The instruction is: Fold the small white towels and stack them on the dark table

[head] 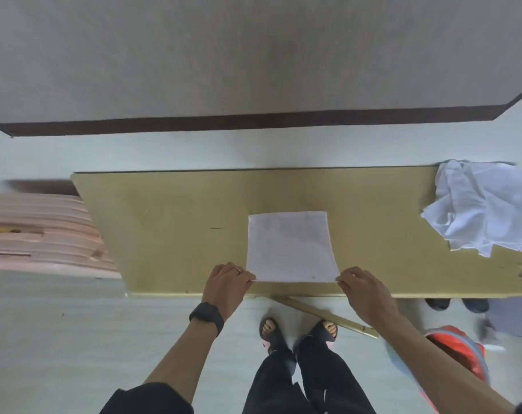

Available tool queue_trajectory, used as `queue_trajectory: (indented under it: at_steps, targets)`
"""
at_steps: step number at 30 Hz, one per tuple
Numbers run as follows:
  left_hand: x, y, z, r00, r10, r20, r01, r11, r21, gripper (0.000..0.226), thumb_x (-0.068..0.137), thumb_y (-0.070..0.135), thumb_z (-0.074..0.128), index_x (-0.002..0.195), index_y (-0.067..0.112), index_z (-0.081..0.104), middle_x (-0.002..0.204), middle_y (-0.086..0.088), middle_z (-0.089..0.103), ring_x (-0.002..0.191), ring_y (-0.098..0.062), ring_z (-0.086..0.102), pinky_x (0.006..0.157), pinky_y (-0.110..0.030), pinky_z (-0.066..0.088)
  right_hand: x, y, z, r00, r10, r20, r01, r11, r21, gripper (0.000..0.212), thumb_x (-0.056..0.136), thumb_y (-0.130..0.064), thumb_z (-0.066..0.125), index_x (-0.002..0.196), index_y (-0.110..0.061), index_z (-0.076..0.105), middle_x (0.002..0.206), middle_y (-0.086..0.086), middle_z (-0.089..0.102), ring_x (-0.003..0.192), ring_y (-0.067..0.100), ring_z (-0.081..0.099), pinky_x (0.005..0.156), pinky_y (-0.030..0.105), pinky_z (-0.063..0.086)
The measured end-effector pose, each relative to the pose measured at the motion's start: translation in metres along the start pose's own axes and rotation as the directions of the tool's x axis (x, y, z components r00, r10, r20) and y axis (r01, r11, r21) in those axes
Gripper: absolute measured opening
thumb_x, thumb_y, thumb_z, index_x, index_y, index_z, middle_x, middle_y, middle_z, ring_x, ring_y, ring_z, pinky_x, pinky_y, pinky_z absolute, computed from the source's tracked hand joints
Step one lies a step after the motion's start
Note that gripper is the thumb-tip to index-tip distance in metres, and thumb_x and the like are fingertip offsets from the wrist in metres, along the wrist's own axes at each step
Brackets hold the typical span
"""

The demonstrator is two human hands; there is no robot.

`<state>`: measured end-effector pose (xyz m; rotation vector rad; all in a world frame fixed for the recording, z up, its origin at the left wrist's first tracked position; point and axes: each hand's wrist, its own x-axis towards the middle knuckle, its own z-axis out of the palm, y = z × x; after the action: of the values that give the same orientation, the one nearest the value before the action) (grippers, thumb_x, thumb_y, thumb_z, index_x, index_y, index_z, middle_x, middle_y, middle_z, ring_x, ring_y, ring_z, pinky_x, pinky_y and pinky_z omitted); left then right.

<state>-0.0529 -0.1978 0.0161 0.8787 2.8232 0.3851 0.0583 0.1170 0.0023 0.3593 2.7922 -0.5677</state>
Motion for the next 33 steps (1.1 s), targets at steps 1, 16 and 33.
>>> queue_trajectory:
  at_steps: [1,16,33]
  targets:
    - [-0.011,0.001,0.011,0.999,-0.004,0.048,0.004,1.0,-0.002,0.005,0.076,0.027,0.081,0.078,0.03,0.078,0.072,0.012,0.071,0.074,-0.014,0.067,0.077,-0.024,0.042,-0.011,0.003,0.012,0.998,0.027,0.051,-0.027,1.0,-0.003,0.021,0.1,-0.03,0.054,0.11,-0.026,0.071,0.118,-0.012,0.063,0.103,0.019,0.059,0.078,0.036,0.052]
    - [0.026,-0.015,0.033,0.857,-0.418,0.302,0.515,0.728,-0.452,0.012,0.092,0.036,0.065,0.1,0.03,0.073,0.092,0.012,0.073,0.091,-0.01,0.066,0.084,-0.028,0.051,0.028,-0.001,0.023,0.948,0.314,0.056,-0.304,0.837,0.455,0.012,0.096,-0.029,0.062,0.1,-0.024,0.071,0.092,-0.008,0.07,0.085,0.009,0.064,0.074,0.015,0.042]
    - [0.089,-0.042,0.08,0.809,-0.548,0.213,0.578,0.676,-0.456,0.02,0.093,0.042,0.063,0.106,0.033,0.076,0.091,0.013,0.073,0.085,-0.008,0.066,0.082,-0.026,0.052,0.113,0.008,0.058,0.914,0.381,-0.136,-0.278,0.835,0.475,0.018,0.095,-0.022,0.06,0.104,-0.027,0.074,0.084,-0.002,0.065,0.075,0.004,0.057,0.069,-0.004,0.032]
